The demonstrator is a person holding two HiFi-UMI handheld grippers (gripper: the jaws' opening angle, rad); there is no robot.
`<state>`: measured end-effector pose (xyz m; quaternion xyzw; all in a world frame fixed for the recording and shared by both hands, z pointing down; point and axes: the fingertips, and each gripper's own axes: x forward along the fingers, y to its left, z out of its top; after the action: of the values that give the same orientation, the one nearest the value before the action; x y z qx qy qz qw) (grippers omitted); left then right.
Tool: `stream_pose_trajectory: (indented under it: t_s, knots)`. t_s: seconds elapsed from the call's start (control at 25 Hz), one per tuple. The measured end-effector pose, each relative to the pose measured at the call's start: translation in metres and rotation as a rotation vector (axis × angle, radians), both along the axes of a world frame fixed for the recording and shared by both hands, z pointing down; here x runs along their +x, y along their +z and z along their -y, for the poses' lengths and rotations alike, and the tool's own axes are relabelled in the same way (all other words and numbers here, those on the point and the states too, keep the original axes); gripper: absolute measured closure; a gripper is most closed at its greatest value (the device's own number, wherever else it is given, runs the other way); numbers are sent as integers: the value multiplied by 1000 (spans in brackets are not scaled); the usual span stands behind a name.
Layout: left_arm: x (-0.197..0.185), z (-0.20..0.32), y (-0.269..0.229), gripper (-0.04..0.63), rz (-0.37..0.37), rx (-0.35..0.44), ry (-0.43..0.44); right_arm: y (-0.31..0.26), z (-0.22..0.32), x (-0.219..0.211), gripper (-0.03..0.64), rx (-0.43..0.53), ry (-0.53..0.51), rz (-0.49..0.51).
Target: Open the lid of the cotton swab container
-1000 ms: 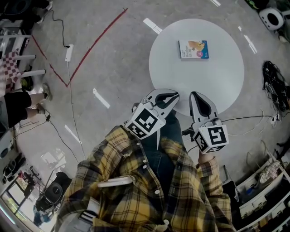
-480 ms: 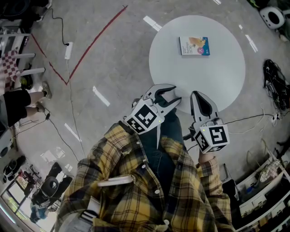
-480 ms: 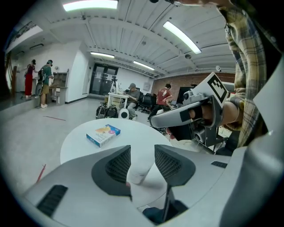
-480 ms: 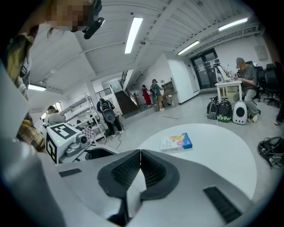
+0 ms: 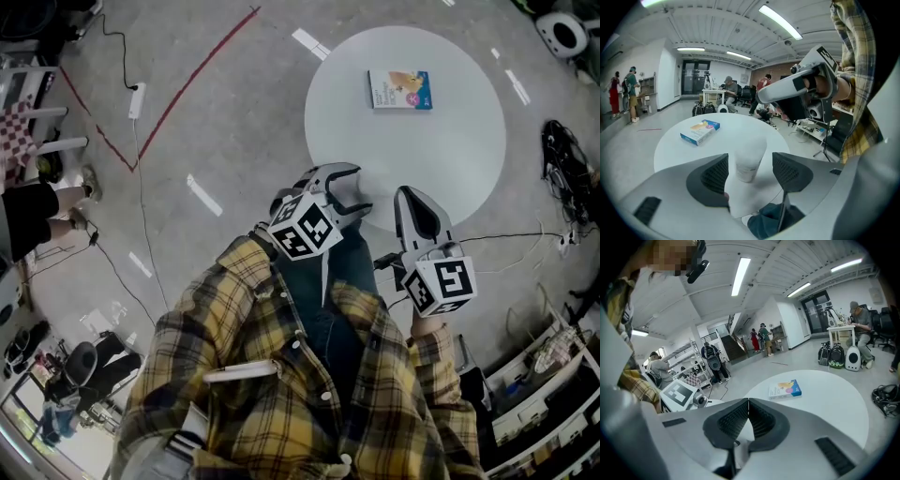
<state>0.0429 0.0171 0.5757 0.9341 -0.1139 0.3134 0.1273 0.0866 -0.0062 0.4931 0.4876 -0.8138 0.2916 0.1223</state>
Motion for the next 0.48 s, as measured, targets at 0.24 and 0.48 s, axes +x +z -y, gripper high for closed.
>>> stream_pose_trajectory:
  t_s: [0.24, 0.48]
  knots:
    - [11, 5, 25, 287, 30, 9, 42, 0, 1, 7, 600, -6, 24, 13]
    - [19, 7, 44, 284, 70, 28, 118, 3, 1, 10, 600, -27, 22, 16]
